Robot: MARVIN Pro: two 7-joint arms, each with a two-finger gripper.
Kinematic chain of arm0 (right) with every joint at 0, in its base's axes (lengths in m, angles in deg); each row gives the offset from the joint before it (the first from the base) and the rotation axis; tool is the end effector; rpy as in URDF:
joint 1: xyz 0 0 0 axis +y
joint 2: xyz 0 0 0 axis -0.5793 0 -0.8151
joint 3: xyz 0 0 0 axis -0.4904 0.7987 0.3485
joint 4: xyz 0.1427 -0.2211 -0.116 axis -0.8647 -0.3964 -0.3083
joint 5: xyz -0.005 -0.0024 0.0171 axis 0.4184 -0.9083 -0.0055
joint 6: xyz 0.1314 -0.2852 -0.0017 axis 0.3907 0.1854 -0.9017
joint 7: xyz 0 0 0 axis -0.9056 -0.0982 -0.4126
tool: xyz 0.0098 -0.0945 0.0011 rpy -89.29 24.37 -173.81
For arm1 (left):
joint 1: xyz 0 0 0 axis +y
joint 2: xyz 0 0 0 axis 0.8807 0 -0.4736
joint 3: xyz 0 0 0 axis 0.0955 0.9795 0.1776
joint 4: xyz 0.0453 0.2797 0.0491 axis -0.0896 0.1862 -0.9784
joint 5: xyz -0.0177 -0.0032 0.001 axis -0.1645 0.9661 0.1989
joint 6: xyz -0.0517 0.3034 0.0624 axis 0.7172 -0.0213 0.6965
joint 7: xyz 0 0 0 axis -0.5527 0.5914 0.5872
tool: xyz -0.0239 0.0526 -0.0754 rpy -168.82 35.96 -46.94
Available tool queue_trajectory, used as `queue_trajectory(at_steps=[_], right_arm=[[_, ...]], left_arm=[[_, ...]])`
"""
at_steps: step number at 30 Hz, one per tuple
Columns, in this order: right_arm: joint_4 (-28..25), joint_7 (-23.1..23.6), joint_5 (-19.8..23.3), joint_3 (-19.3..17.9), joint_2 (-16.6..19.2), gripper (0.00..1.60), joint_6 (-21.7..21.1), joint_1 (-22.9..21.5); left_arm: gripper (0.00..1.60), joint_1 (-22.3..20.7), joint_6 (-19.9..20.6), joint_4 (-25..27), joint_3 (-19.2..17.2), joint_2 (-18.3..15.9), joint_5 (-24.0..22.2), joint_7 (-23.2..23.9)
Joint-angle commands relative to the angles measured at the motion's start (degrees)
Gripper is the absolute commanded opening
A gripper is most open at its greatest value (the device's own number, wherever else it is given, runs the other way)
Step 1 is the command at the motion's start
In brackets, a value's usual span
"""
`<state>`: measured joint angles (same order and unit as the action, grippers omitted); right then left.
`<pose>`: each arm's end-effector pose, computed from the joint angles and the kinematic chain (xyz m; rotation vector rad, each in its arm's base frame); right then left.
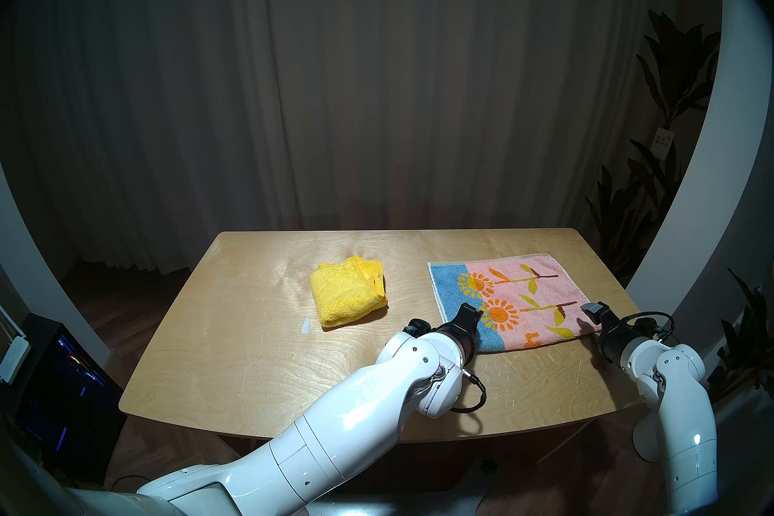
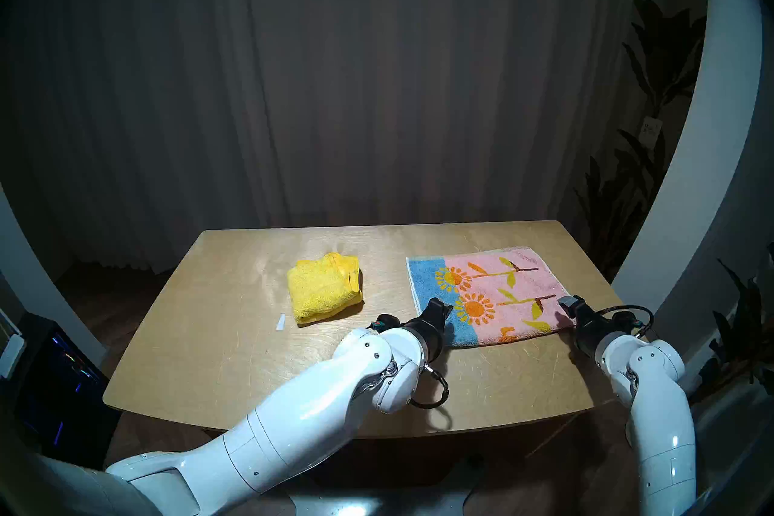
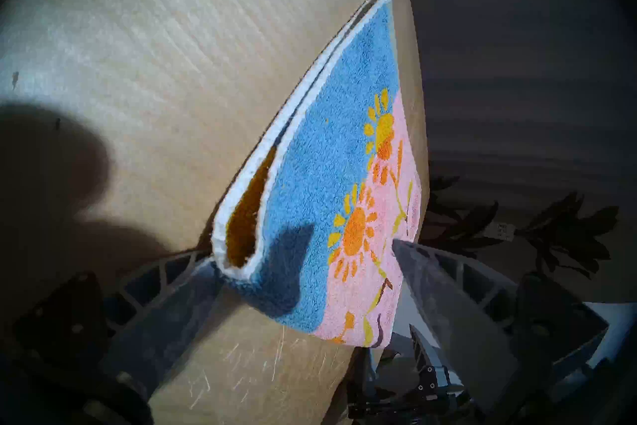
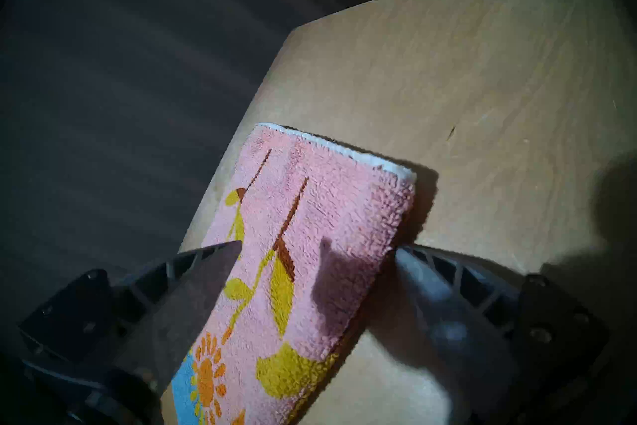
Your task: Fold each towel twice and stack them on table
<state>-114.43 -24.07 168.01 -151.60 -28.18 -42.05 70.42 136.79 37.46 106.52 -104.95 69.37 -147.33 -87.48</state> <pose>0.3244 -0.2302 -0.3363 -2.0495 1.2128 -1.2222 0.3430 -0.2614 -0.3258 2.0158 0.9719 0.5119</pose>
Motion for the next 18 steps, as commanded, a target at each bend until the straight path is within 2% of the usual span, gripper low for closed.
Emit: queue_trajectory(at_steps=[1,11,18], right_arm=[[0.5,-5.1,0.1,1.0,-1.3,1.6,0.2,-0.5],[0.2,-5.9,0.7,0.4,-0.8,1.6,0.1,-0.5],[-0.1,-6.2,0.9,0.2,-0.7,1.6,0.1,-0.3]], left_arm=[[1.6,-0.1,0.4,0.1,-0.2,-0.2,-0.2,0.4],[1.38,-0.6,2.4,-0.3,0.4,0.1,-0.2,0.8],[1.42,-1.2,3.2,-1.8,0.9,1.3,0.0,1.2]])
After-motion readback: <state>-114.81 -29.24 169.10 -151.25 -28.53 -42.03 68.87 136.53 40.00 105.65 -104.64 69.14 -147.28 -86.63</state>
